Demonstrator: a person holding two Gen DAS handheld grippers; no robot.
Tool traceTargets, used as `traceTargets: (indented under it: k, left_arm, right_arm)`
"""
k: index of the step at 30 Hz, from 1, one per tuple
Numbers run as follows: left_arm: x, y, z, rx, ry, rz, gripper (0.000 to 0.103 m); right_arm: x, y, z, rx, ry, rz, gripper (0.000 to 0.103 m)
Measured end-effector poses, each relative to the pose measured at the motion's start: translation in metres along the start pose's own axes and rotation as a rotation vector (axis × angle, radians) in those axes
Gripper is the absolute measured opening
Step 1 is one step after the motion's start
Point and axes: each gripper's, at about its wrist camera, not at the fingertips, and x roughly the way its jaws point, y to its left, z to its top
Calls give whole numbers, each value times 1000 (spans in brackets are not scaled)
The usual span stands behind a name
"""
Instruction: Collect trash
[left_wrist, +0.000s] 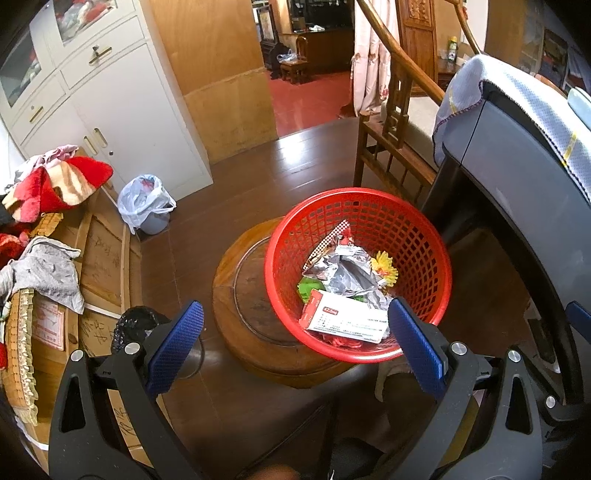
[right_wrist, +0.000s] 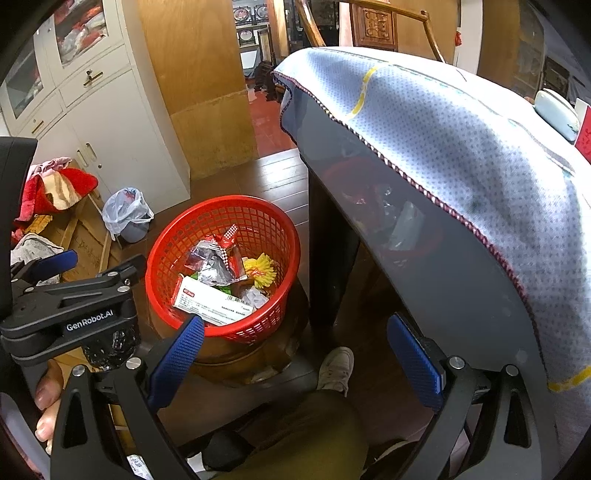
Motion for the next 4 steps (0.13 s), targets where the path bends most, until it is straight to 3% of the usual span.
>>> traceTargets:
  k: [4]
  left_arm:
    - [-8, 3, 1, -4, -17, 2, 96]
  right_arm:
    - [-7, 3, 0, -8, -13, 4, 97]
